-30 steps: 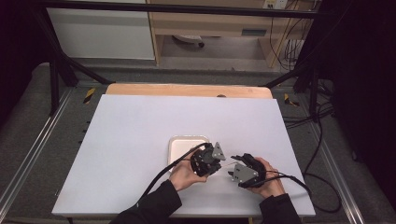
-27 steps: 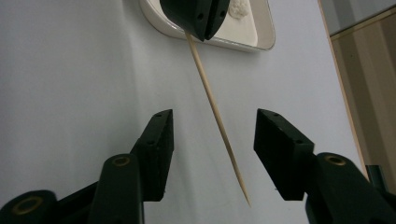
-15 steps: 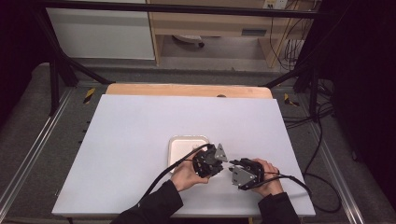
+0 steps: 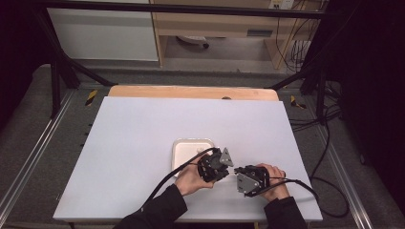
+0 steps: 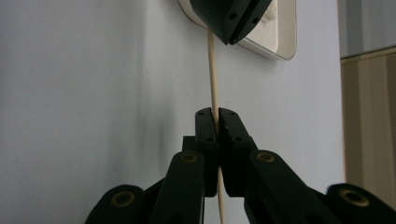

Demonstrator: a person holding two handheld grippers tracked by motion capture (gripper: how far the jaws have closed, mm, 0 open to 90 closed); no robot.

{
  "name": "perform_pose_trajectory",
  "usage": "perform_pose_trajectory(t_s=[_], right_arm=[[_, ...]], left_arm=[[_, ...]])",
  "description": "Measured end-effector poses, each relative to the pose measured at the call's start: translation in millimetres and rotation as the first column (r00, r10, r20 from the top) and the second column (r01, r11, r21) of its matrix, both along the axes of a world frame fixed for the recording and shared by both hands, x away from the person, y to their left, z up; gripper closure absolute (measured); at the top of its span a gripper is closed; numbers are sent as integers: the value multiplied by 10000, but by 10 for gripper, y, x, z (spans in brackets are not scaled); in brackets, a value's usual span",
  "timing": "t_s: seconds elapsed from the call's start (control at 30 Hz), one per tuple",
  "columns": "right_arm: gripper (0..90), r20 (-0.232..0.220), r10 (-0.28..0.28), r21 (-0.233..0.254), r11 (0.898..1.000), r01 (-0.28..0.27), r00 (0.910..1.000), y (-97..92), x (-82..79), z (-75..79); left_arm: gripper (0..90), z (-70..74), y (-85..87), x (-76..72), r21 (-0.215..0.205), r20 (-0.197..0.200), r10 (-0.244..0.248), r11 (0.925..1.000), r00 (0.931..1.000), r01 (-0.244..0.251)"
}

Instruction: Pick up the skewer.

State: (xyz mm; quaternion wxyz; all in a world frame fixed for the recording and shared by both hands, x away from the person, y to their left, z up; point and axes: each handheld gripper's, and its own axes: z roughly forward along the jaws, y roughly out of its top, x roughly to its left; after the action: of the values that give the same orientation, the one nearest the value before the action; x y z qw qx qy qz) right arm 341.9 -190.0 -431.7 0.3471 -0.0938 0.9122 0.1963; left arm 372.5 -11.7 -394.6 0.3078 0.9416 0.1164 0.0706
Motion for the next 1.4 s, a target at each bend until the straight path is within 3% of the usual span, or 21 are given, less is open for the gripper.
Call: perform_pose_trajectory(t_s=[0.2,0.27,0.37,0.5,0.7,0.9,1.07,1.23,1.33,1.4], right_arm=[[893,-47,-11,-247,9997,10,10000,31,-13,15],[893,8,-47,-363,9993,48,10000,36,-9,20],[893,-47,-97,-515,9986,94,9999,41,-14,24],[893,3,-67,-660,9978,67,10000,50,-17,26],[893,100,54,-776,9970,-46,9999,64,-16,33],[892,155,134,-955,9954,-119,9998,66,-28,27],[891,156,190,-908,9957,-175,9997,68,-36,24],[880,147,127,-707,9974,-116,9998,59,-36,39],[810,2,-126,-210,9997,126,9999,43,-34,67],[728,-313,-602,291,9977,611,9977,17,-28,90]], left_arm=[[866,25,32,15,63,-44,22,10000,10000,-22],[787,31,41,19,107,-56,46,9999,10000,-46],[733,46,65,41,494,-160,158,9987,9997,-150],[772,28,56,51,1140,-460,105,9935,9989,-52],[862,-17,13,34,1437,-479,-1,9896,9989,70],[879,-44,-43,1,1872,-365,-116,9821,9993,182],[884,-51,-47,-5,1998,-301,-131,9796,9995,189],[886,-46,-30,-11,1860,-237,-106,9824,9997,149],[886,-31,-1,-9,1946,-101,-122,9808,9999,139],[886,-33,70,-3,1776,-45,74,9841,10000,-64]])
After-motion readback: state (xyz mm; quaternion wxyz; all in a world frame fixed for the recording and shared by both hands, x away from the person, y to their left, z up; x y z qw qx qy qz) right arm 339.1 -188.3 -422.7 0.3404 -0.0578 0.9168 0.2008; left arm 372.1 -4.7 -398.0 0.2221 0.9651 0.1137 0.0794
